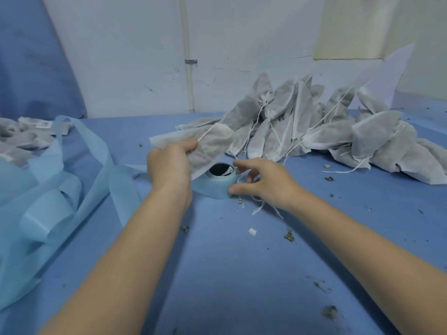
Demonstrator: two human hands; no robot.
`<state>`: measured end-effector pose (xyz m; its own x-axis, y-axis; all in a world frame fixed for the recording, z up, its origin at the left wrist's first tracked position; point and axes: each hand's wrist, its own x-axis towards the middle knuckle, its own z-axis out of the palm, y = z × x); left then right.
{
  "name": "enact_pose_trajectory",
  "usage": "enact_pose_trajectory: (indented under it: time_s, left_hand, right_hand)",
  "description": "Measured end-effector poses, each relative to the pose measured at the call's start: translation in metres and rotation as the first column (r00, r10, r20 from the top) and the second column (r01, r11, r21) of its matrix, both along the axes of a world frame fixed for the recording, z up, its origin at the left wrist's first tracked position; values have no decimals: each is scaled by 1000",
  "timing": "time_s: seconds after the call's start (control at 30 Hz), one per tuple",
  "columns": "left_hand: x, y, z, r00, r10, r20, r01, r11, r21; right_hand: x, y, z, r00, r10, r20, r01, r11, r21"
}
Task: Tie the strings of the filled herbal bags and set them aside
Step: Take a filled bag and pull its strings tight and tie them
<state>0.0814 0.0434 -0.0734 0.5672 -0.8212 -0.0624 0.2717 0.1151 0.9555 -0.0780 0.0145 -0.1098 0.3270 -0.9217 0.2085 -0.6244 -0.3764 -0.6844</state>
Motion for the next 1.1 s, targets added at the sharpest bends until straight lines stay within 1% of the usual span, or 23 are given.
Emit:
enact_pose_trajectory:
  time_s: [0.17, 0.27, 0.47, 0.53, 0.63, 0.7, 0.73, 0.83, 1.1]
  left_hand:
    - [-2, -5, -4, 996, 15, 86, -18, 999, 38]
    - [-3, -8, -7, 991, 12, 136, -19, 999, 47]
    - [-7, -10, -14, 956, 19, 293, -36, 998, 54]
    - [-10, -9, -14, 940, 32, 340, -51, 997, 49]
    - [-12, -8, -14, 922, 27, 386, -48, 998, 44]
    - [-12, -7, -14, 916, 24, 400, -47, 998, 48]
    - [-12, -7, -14, 916, 22, 402, -47, 998, 52]
    - [-11, -7, -13, 924, 16, 382, -39, 998, 53]
    - [-10, -5, -15, 937, -5, 350, -14, 999, 52]
  right_hand:
    - [13, -10, -2, 998, 63, -25, -64, 997, -48]
    - [21, -11, -5, 995, 93, 34, -92, 995, -39]
    - [33, -6, -9, 995, 43, 86, -32, 991, -132]
    - [33, -4, -11, 994, 9, 106, 1, 996, -94]
    - [26, 1, -11, 987, -70, 144, 65, 997, 38]
    - [17, 7, -11, 973, -62, 221, 35, 992, 124]
    - [12, 9, -11, 964, -50, 262, 13, 990, 142]
    - [4, 12, -13, 954, -25, 298, -4, 995, 95]
    - [4, 14, -17, 926, -95, 364, 112, 993, -25]
